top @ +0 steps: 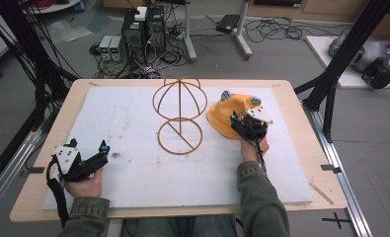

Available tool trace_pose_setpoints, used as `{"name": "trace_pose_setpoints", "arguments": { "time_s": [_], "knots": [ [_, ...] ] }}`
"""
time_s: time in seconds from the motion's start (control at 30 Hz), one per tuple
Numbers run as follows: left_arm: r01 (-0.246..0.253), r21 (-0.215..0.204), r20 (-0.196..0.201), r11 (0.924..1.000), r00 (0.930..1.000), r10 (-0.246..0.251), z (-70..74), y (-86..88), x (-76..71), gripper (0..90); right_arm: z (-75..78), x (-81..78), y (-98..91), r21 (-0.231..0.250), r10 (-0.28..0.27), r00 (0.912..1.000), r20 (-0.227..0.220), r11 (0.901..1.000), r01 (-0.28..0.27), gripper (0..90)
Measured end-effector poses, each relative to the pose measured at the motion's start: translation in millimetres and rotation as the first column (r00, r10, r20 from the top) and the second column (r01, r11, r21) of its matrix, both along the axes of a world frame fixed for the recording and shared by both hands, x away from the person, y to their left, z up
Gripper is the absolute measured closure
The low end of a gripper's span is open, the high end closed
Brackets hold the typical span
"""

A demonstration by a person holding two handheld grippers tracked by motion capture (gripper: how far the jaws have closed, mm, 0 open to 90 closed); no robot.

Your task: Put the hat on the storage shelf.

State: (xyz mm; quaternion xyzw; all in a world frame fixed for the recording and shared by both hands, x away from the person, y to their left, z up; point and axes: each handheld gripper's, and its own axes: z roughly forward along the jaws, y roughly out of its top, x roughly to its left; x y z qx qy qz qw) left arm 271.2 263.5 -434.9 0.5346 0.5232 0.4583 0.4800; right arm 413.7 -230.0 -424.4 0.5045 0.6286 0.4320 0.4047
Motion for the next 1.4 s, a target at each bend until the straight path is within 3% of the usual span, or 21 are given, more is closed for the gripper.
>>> {"name": "trace_pose_setpoints", "arguments": {
  "time_s": [0.07, 0.17, 0.27, 0.77, 0.9, 1.17, 1.4],
  "knots": [
    [0.001, 0.000, 0.001, 1.0000, 1.0000, -0.001, 0.1, -0.1, -0.1, 7.7, -1.7, 1.1, -2.0, 0.010, -0.002, 0.9999, -0.010, 1.0000, 0.002, 44.6],
    [0.001, 0.003, -0.002, 1.0000, 1.0000, -0.001, -0.3, 0.1, 0.4, 7.7, -4.5, 2.7, -3.8, 0.009, -0.027, 0.9992, -0.030, 0.9996, 0.027, 63.2],
    [0.000, -0.002, -0.001, 1.0000, 1.0000, 0.000, -0.4, 0.2, 0.5, 7.7, -5.1, 2.7, -2.6, -0.005, -0.020, 0.9996, -0.018, 0.9998, 0.020, 86.7],
    [0.003, -0.005, -0.002, 1.0000, 1.0000, -0.003, -0.8, 0.5, 0.7, 7.7, -2.4, -1.4, -0.8, 0.011, -0.015, 0.9998, 0.010, 0.9998, 0.015, 88.0],
    [0.001, -0.006, -0.002, 1.0000, 1.0000, -0.001, -1.0, 0.8, 0.7, 7.8, 5.5, -8.1, -1.9, 0.007, -0.009, 0.9987, 0.049, 0.9999, 0.009, 88.0],
    [0.007, -0.004, -0.001, 1.0000, 1.0000, -0.007, -0.8, 0.6, -0.4, 7.8, 42.9, -28.7, -12.6, 0.028, -0.017, 0.9866, 0.162, 0.9995, 0.013, 87.9],
    [0.008, 0.003, 0.005, 1.0000, 1.0000, -0.008, -0.5, 0.1, -0.1, 7.8, 92.4, -46.3, -21.0, 0.039, -0.013, 0.9629, 0.270, 0.9993, 0.003, 87.9]
  ]
}}
